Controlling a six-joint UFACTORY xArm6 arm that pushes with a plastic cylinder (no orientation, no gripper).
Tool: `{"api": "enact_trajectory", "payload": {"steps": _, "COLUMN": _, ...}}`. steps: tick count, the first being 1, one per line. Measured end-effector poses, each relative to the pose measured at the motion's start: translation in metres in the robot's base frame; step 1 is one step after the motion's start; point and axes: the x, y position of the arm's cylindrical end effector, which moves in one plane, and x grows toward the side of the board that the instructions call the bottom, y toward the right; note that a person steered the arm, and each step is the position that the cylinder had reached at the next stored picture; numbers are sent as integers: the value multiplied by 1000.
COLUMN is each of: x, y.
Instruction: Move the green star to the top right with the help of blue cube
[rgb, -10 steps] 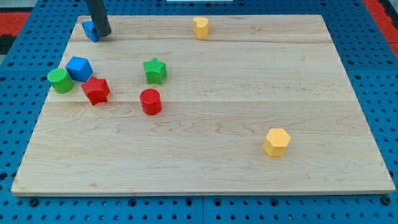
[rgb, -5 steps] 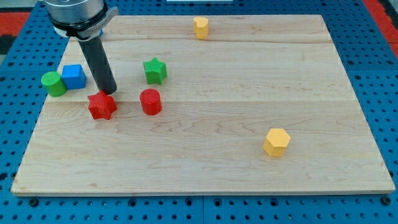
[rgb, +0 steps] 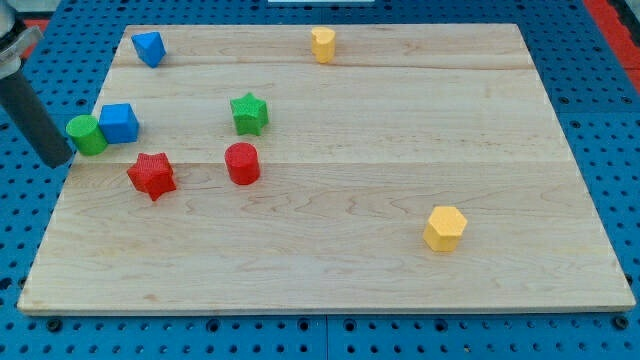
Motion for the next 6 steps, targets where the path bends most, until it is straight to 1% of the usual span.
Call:
{"api": "enact_trajectory", "payload": {"steps": 1, "x": -1, "y": 0}}
{"api": "enact_trajectory", "payload": {"steps": 2, "x": -21, "y": 3}}
{"api": "enact_trajectory", "payload": {"steps": 3, "x": -75, "y": 8}}
{"api": "enact_trajectory", "payload": {"steps": 4, "x": -69, "y": 50}}
{"api": "enact_trajectory", "payload": {"steps": 5, "x": -50, "y": 62}}
{"api": "enact_trajectory", "payload": {"steps": 6, "x": -43, "y": 115}}
